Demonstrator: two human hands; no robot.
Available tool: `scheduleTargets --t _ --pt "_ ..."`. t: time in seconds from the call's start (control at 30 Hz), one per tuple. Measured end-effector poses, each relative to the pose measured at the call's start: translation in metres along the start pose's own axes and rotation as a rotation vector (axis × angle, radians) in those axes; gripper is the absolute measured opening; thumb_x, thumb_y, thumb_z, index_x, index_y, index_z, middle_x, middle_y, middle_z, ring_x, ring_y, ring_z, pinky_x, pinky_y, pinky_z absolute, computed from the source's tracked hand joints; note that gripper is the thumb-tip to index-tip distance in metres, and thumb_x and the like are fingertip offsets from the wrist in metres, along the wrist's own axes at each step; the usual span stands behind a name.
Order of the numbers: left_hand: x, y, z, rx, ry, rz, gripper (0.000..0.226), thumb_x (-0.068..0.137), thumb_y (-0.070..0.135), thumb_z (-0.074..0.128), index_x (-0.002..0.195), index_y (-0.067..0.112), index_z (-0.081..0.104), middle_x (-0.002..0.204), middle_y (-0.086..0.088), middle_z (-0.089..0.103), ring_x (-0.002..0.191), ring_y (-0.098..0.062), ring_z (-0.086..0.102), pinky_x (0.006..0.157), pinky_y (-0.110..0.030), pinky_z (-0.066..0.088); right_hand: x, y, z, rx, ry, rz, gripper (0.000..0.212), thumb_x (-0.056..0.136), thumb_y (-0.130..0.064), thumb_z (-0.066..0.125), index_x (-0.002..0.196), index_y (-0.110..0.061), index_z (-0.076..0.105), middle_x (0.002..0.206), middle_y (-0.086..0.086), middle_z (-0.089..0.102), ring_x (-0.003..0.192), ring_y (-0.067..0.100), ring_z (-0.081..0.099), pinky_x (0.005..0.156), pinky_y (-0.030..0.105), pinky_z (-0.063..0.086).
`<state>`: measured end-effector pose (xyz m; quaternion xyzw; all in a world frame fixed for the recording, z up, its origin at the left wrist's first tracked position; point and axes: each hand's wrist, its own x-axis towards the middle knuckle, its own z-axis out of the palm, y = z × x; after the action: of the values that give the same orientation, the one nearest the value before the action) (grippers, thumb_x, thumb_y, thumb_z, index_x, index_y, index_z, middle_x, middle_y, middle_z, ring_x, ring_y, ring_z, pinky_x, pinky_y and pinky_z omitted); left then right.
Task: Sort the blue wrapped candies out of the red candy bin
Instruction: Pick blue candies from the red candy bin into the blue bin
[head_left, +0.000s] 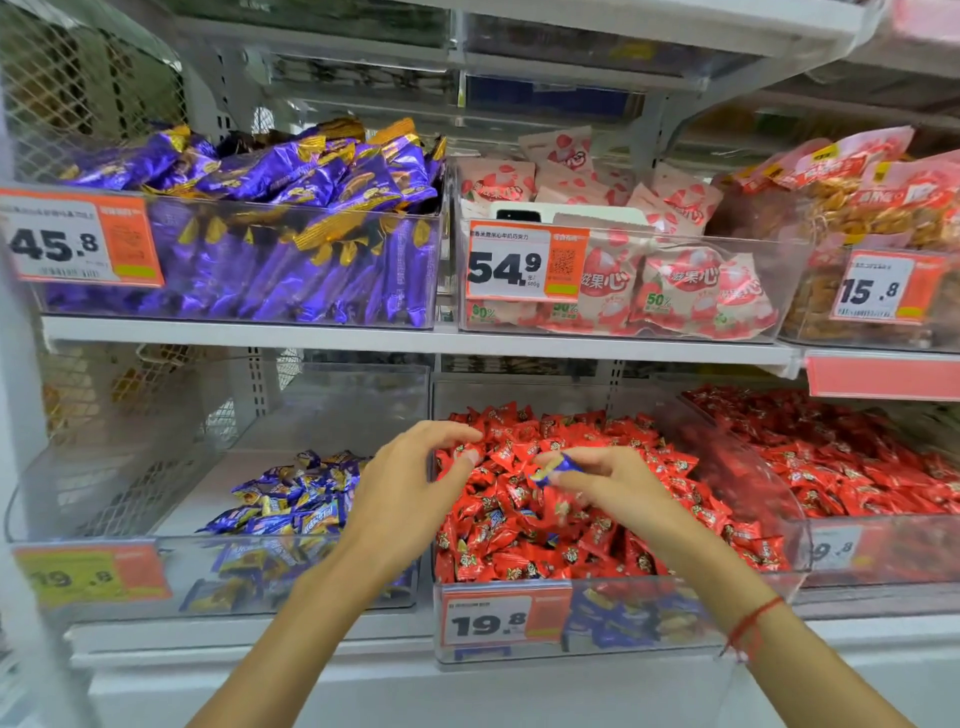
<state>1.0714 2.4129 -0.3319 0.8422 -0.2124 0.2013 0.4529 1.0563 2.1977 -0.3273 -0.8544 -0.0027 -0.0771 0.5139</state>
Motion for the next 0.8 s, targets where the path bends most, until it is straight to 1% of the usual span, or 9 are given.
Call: scheduleTargets --t 0.13,0.23,0.33,0.37,0.43,0.53,0.67,0.73,0.8 --pt "0.001 0.008 0.015 -0.141 -0.119 0.033 0.028 0.092 0.037 0.061 0.12 0.038 0.063 0.117 0.023 0.065 0.112 0.005 0.057 0.099 -0.025 0.045 -0.01 -0.023 0.003 0.355 -0.144 -0.001 0.022 0.092 -0.012 0.061 0.111 -0.019 0.07 0.105 0.0 0.074 0.1 0.011 0.069 0.087 0.022 0.053" --pt "-0.001 0.015 0.02 -0.31 -0.121 0.022 0.03 0.092 0.03 0.064 0.122 0.03 0.063 0.111 0.017 0.069 0.104 0.002 0.063 0.093 -0.025 0.051 -0.015 -0.033 0.011 0.477 -0.063 -0.037 0.024 0.088 -0.017 0.067 0.112 -0.012 0.067 0.099 0.005 0.075 0.094 0.016 0.071 0.082 0.021 0.054" --pt "0.0 0.017 0.015 -0.372 -0.04 0.002 0.021 0.088 0.021 0.068 0.105 0.033 0.068 0.096 0.018 0.072 0.089 0.0 0.068 0.079 -0.017 0.053 -0.011 -0.032 0.016 0.441 0.005 -0.031 0.024 0.088 -0.028 0.068 0.104 -0.011 0.069 0.092 0.003 0.075 0.088 0.013 0.072 0.081 0.022 0.055" --pt "0.0 0.016 0.012 -0.37 -0.027 -0.006 0.019 0.087 0.02 0.068 0.101 0.034 0.068 0.095 0.018 0.072 0.086 -0.001 0.069 0.077 -0.017 0.053 -0.008 -0.027 0.015 0.309 0.027 -0.064 0.022 0.089 -0.032 0.065 0.1 -0.014 0.072 0.091 -0.001 0.075 0.086 0.01 0.071 0.08 0.021 0.054" --pt "0.002 0.011 0.007 -0.369 -0.01 -0.03 0.019 0.088 0.019 0.069 0.098 0.034 0.068 0.096 0.015 0.071 0.084 -0.002 0.068 0.075 -0.021 0.052 0.001 -0.011 0.009 -0.246 0.08 -0.2 0.017 0.091 -0.032 0.063 0.093 -0.021 0.076 0.092 -0.008 0.074 0.086 0.004 0.066 0.078 0.019 0.05" --pt "0.003 0.006 0.0 -0.358 0.002 -0.064 0.02 0.088 0.015 0.067 0.099 0.032 0.068 0.098 0.014 0.069 0.083 -0.002 0.068 0.077 -0.023 0.051 0.013 0.01 0.007 -0.914 -0.09 -0.257 0.019 0.089 -0.025 0.066 0.106 -0.029 0.073 0.105 -0.006 0.066 0.1 0.012 0.058 0.077 0.022 0.042" --pt "0.005 0.008 -0.004 -0.335 -0.013 -0.067 0.022 0.089 0.016 0.067 0.099 0.035 0.066 0.101 0.017 0.066 0.085 0.001 0.067 0.078 -0.019 0.051 0.023 0.015 0.019 -1.172 -0.267 -0.134 0.057 0.086 -0.041 0.066 0.14 -0.035 0.046 0.128 0.005 0.045 0.122 0.026 0.037 0.096 0.036 0.035" --pt "0.005 0.007 -0.003 -0.33 -0.02 -0.073 0.022 0.089 0.016 0.067 0.099 0.035 0.066 0.103 0.016 0.067 0.086 0.001 0.067 0.08 -0.02 0.051 0.027 0.013 0.026 -1.21 -0.266 -0.129 0.057 0.087 -0.039 0.065 0.14 -0.035 0.045 0.131 0.007 0.043 0.126 0.028 0.035 0.102 0.038 0.033" --pt "0.004 0.007 -0.002 -0.332 -0.024 -0.081 0.021 0.089 0.016 0.067 0.1 0.034 0.067 0.103 0.015 0.067 0.085 0.0 0.066 0.08 -0.022 0.052 0.029 0.013 0.027 -1.164 -0.221 -0.164 0.047 0.085 -0.037 0.068 0.131 -0.033 0.056 0.123 0.006 0.048 0.12 0.026 0.04 0.095 0.035 0.036"
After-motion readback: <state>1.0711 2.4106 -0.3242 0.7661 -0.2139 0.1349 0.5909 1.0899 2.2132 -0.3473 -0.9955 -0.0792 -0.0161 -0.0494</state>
